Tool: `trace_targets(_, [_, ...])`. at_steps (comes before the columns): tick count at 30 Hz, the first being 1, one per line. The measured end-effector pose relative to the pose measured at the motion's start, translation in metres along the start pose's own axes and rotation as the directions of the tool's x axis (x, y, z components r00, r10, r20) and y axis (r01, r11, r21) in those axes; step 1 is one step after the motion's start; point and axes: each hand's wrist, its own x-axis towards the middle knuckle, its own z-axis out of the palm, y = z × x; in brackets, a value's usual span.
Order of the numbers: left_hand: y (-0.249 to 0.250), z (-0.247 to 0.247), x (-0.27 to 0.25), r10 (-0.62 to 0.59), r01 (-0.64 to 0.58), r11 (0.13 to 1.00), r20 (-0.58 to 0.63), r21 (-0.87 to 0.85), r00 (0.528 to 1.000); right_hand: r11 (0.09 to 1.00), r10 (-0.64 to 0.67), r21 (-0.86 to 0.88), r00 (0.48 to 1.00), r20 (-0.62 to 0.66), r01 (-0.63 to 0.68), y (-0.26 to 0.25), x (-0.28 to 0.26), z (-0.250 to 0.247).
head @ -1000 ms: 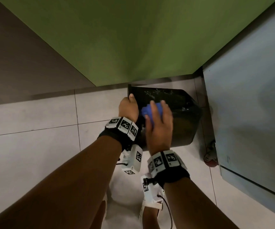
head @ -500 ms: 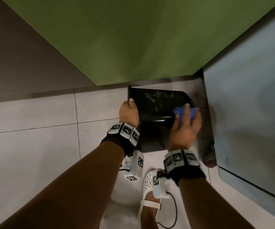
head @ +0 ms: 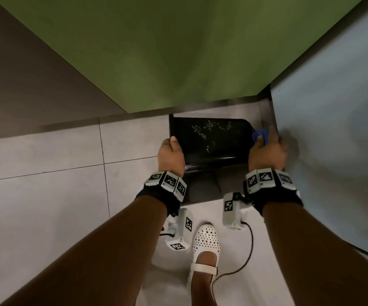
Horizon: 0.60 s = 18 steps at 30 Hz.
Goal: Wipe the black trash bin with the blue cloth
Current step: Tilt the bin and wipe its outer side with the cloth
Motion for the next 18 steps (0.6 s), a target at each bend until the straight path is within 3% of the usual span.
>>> trace_targets(4, [0.006, 0.000, 0.003, -0.022, 0.022, 1.000, 0.008, 0.007, 1.000, 0.961, -0.274, -0.036, 0.961, -0.022, 0.273, -0.017, -0.049, 0.011])
trace_targets(8, [0.008, 0.000, 0.009, -0.013, 0.013, 0.999, 0.008, 0.042, 1.000, 0.827, -0.560, 0.057, 0.828, 0.006, 0.559, -0.041, -0.108, 0.031])
trace_targets(10, [0.009, -0.001, 0.010, -0.007, 0.007, 0.999, 0.010, 0.050, 1.000, 0.786, -0.617, 0.077, 0.787, 0.019, 0.614, -0.044, -0.107, 0.035])
trace_targets(12, [0.009, -0.002, 0.009, -0.012, 0.011, 0.998, 0.017, 0.056, 1.000, 0.802, -0.596, 0.047, 0.803, -0.012, 0.596, -0.036, -0.089, 0.032])
trace_targets(13, [0.009, -0.002, 0.007, -0.016, 0.015, 0.999, 0.020, 0.047, 1.000, 0.846, -0.533, 0.014, 0.846, -0.011, 0.533, -0.031, -0.075, 0.026])
trace_targets(15, [0.007, -0.002, 0.004, -0.022, 0.022, 1.000, 0.026, -0.001, 0.999, 0.952, -0.305, -0.004, 0.952, -0.005, 0.305, -0.017, -0.043, 0.014])
trace_targets(18, [0.000, -0.001, -0.003, -0.023, 0.025, 0.998, 0.020, -0.059, 1.000, 0.997, -0.077, 0.012, 0.996, -0.052, 0.078, -0.001, -0.016, 0.003])
